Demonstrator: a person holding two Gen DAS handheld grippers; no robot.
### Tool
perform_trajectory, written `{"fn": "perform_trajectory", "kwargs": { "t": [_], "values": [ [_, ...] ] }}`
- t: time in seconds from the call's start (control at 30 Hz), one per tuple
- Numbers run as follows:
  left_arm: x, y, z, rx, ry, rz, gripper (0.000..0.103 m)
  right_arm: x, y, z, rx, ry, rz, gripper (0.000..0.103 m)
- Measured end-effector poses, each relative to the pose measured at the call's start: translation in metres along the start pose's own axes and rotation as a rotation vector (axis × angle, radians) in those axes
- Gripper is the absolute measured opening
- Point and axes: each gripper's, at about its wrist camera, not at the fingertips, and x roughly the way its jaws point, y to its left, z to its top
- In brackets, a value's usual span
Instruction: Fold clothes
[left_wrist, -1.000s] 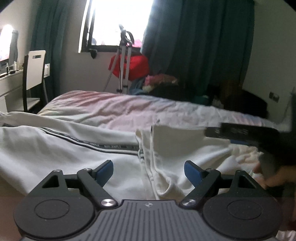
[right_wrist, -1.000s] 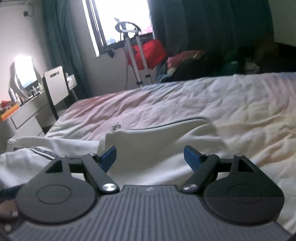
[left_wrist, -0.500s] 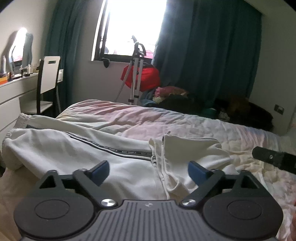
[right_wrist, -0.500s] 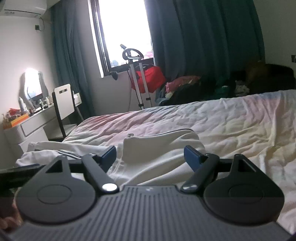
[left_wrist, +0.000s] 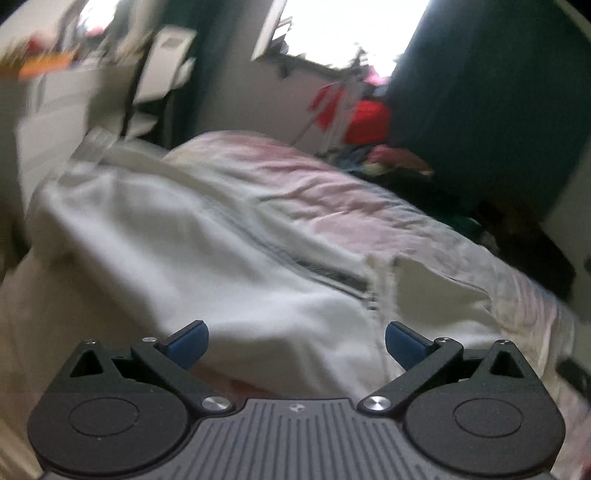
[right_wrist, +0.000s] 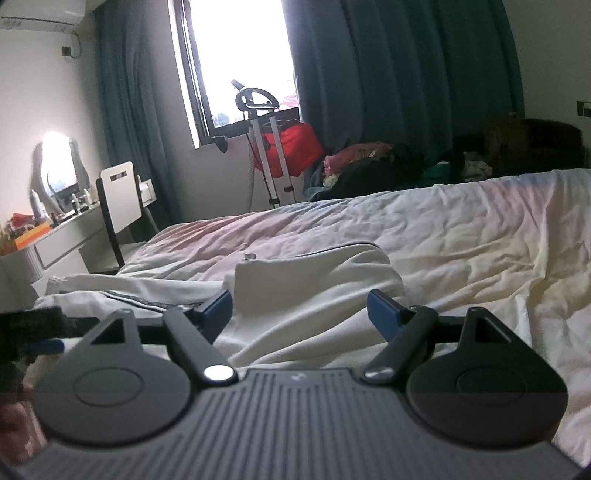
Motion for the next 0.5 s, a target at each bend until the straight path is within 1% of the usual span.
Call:
{"fn": "perform_trajectory", "kwargs": {
  "t": [0.07,0.1,0.13,0.2,0.23,0.33,0.43,0.5],
  "values": [
    [0.004,0.027,0.012,-0.143,0.055,0.037,0.103,0.0,-0.001,0.0,0.012,0.002,0.009,0.082],
    [0.007,0.043,0.017,-0.235,0.087,0.033,0.103,0.0,-0.001,-0.001,0.017,0.004,0.011,0.082],
    [0.011,0.058,0.022,-0.321,0.117,0.021,0.103,0.001,-0.002,-0.001,0.02,0.007,0.013,0.082],
    [0.021,0.085,0.029,-0.469,0.177,-0.031,0.103,0.006,-0.003,-0.003,0.028,0.022,0.015,0.082],
    [0.026,0.096,0.033,-0.526,0.196,-0.051,0.103,0.008,-0.004,-0.004,0.032,0.031,0.015,0.082],
    [0.041,0.122,0.044,-0.617,0.198,-0.073,0.102,0.018,-0.007,-0.008,0.059,0.074,0.016,0.082],
    [0.055,0.147,0.049,-0.735,0.139,-0.059,0.1,0.029,-0.007,-0.013,0.084,0.115,0.009,0.082],
    [0.064,0.16,0.05,-0.781,0.1,-0.041,0.098,0.037,-0.004,-0.018,0.081,0.138,0.005,0.082]
  ]
}}
